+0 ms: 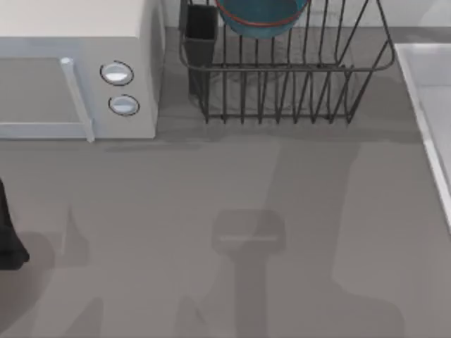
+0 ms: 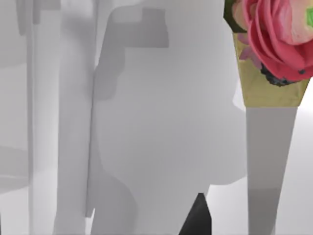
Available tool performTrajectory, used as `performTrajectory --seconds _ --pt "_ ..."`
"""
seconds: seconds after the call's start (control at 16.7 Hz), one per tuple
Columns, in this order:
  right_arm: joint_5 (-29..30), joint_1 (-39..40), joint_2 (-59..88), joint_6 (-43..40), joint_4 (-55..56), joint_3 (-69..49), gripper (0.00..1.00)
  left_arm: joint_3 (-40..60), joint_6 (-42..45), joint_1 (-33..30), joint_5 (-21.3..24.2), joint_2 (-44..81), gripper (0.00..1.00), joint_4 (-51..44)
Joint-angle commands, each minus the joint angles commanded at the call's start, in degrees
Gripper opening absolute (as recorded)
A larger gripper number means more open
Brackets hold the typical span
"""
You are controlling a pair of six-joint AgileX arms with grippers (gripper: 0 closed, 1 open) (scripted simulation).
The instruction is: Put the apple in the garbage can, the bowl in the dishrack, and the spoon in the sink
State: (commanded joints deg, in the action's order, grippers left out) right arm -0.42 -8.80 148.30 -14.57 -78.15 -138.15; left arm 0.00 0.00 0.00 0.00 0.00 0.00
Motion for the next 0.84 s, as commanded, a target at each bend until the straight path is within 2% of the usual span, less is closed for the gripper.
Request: performTrajectory --seconds 0.48,0.84 --pt "0.0 0.0 0.0 0.0 0.0 0.0 0.98 0.0 0.0 0.0 0.0 0.0 1.0 0.0" --pt "0.0 0.0 0.0 0.0 0.0 0.0 1.0 0.0 0.0 0.0 0.0 0.0 1.0 0.0"
